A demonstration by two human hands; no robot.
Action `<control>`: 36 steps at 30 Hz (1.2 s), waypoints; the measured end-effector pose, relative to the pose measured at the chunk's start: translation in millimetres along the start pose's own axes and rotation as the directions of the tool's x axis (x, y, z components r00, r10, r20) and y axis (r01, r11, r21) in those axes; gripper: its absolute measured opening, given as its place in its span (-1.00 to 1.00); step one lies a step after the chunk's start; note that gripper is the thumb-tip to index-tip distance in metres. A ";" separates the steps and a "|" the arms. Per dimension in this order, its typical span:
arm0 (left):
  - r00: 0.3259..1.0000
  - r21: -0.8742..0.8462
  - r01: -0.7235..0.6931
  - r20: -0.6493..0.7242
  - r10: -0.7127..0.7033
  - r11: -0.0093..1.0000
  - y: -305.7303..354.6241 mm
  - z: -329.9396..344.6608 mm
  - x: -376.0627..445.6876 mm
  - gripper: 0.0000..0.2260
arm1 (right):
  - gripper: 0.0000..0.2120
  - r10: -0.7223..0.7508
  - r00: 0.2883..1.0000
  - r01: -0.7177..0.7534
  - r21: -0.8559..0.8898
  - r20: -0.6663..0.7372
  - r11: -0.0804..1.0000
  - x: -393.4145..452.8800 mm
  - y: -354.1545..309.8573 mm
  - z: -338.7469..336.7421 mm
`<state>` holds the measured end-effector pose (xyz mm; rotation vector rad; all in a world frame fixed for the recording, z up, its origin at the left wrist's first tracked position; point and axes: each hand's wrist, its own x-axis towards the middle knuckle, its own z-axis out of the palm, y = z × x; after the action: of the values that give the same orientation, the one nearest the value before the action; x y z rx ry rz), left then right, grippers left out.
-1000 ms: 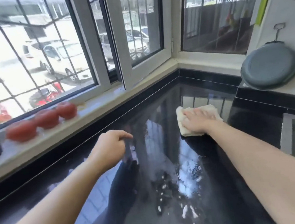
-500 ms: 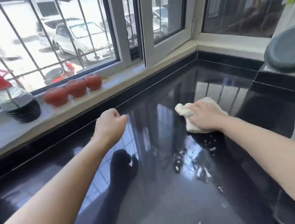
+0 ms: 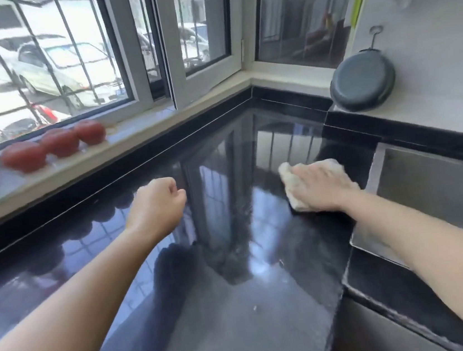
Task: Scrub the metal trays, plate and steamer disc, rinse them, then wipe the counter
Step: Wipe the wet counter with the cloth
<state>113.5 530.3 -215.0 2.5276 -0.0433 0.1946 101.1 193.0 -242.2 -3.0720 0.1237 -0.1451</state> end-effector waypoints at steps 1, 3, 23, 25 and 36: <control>1.000 0.007 -0.010 0.012 0.009 1.000 -0.2 -1.2 -4.3 -0.69 | -0.69 0.140 0.989 -0.141 0.032 0.043 0.990 8.5 17.5 -2.4; 0.998 0.051 -0.017 0.058 0.014 0.999 0.1 -2.6 -9.4 -0.70 | -0.58 0.168 0.982 -0.170 0.019 0.088 0.985 0.4 4.9 -0.8; 0.872 0.183 -0.355 0.418 0.254 0.917 94.5 115.9 -24.1 -0.65 | -0.39 -0.008 0.961 0.000 0.027 0.276 1.000 -195.3 -1.3 7.6; 0.879 0.282 -0.340 0.434 0.197 0.897 106.7 134.5 -5.1 -0.63 | -0.40 0.006 0.962 -0.019 0.045 0.272 0.999 -158.2 19.9 7.8; 0.907 0.409 -0.239 0.419 0.052 0.881 165.7 202.8 144.3 -0.50 | -0.35 0.498 0.844 -0.493 -0.078 0.198 0.867 112.0 204.2 -0.2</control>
<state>270.0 280.3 -264.3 2.9940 -0.4000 -0.2919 196.5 -19.5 -245.5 -2.9291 0.9008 0.2140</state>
